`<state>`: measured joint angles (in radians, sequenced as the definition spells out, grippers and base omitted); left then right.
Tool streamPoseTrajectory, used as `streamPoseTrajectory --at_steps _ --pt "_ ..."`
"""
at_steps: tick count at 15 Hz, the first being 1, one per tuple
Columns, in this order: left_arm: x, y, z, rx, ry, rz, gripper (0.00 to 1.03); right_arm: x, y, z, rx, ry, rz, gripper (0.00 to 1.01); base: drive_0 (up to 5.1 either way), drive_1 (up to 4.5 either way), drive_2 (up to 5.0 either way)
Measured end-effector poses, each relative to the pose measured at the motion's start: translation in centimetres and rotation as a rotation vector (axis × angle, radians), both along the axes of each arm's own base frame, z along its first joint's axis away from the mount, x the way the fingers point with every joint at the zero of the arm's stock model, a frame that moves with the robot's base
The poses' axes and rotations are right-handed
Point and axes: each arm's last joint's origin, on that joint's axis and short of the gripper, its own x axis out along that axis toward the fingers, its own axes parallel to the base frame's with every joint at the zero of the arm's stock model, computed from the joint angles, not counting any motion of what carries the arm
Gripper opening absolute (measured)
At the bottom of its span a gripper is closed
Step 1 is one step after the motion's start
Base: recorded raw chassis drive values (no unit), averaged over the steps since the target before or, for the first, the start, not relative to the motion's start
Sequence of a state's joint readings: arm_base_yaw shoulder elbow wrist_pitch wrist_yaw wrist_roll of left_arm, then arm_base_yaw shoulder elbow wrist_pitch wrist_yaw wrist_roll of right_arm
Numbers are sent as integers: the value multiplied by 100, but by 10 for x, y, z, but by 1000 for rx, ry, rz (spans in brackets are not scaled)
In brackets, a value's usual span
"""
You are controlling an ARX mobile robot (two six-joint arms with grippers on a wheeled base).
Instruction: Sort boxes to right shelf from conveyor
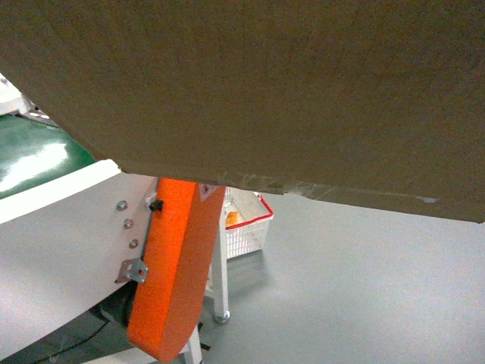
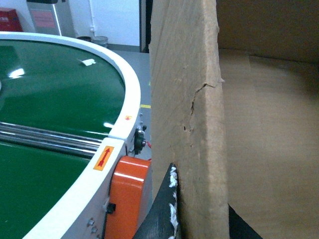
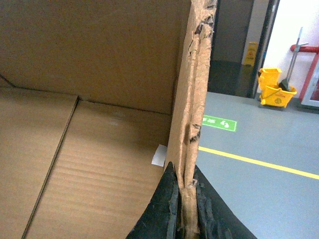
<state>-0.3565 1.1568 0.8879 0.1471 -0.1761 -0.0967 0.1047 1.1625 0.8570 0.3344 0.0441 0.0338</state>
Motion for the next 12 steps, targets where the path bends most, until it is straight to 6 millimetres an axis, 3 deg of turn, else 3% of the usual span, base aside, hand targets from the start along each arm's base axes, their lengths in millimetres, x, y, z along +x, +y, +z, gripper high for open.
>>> streamPoseTrajectory --at_steps 12 --pt "0 0 0 1 0 0 4 0 0 0 0 0 0 3 -160 -160 -160"
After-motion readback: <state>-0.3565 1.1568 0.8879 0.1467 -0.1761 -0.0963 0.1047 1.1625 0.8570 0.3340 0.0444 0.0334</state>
